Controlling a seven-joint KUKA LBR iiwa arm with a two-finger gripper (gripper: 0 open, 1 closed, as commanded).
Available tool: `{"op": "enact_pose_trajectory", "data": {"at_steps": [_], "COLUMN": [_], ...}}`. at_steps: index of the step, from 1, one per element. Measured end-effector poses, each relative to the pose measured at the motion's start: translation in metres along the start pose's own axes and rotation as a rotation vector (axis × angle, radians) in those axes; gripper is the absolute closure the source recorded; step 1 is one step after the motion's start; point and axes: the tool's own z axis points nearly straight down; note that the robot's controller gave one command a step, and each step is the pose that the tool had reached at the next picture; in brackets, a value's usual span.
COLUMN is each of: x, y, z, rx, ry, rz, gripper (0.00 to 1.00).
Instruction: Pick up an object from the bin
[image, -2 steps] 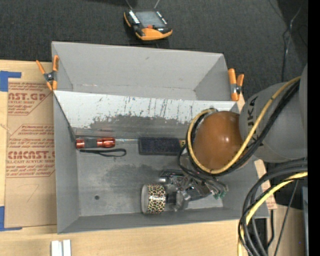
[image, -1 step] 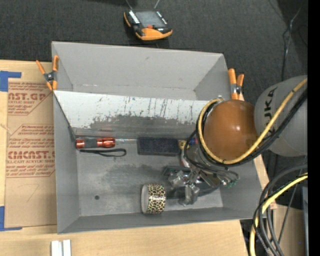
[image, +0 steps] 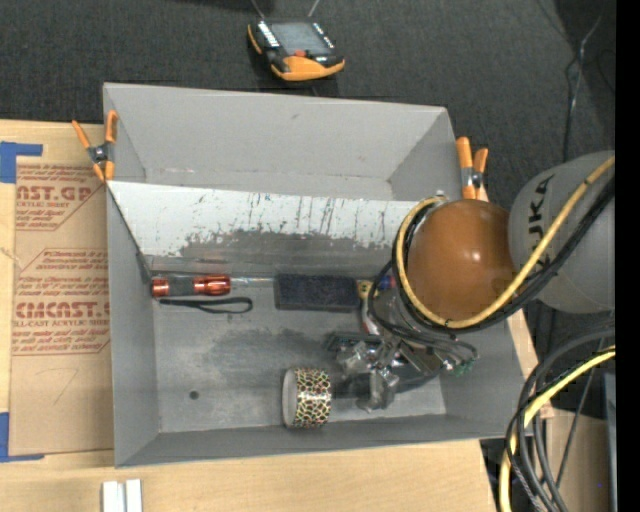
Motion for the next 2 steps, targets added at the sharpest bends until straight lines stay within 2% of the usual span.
{"op": "enact_pose_trajectory", "data": {"at_steps": [1,2], "x": [-0.0026,-0.0076], "y": [-0.0111,-0.0021], "z": [-0.0024,-0.0004], "rx": [-0.014,-0.01], "ry": [0.012,0.013], "rz": [0.031,0.003], "gripper": [1.0,1.0]}}
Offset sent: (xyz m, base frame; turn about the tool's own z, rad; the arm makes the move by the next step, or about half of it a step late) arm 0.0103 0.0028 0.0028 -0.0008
